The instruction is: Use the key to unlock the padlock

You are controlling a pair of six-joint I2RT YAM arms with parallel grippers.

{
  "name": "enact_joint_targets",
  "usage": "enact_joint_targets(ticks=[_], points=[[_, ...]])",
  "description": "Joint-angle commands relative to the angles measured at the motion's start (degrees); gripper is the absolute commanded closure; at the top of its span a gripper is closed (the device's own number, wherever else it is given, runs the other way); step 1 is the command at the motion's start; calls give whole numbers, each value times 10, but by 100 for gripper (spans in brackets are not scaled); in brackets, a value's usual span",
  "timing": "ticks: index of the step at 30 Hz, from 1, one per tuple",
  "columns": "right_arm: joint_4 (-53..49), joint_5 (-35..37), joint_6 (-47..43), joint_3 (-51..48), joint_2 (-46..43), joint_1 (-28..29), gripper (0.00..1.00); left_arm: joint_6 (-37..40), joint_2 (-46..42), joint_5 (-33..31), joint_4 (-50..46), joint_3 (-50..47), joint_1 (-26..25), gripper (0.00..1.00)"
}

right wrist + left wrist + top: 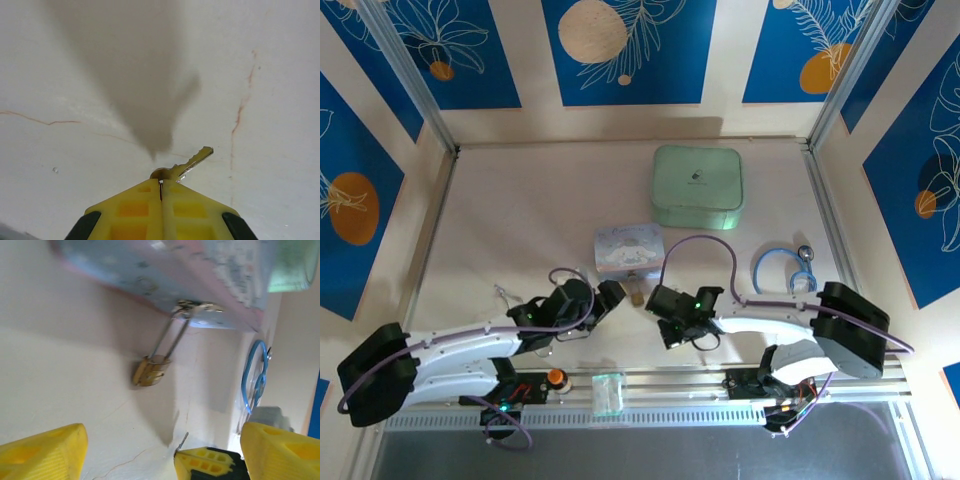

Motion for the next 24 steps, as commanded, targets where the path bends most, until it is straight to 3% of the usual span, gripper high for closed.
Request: enact_joint_targets(ticks=[1,12,24], points=[[-9,-23,-57,-1,-39,-3,100,-116,11,1,92,-20,-11,22],[10,-68,-136,49,-65,2,100,-136,45,27,130,-8,-13,22],[46,-88,-187,82,-49,25,99,-60,127,109,162,49,-28,40]])
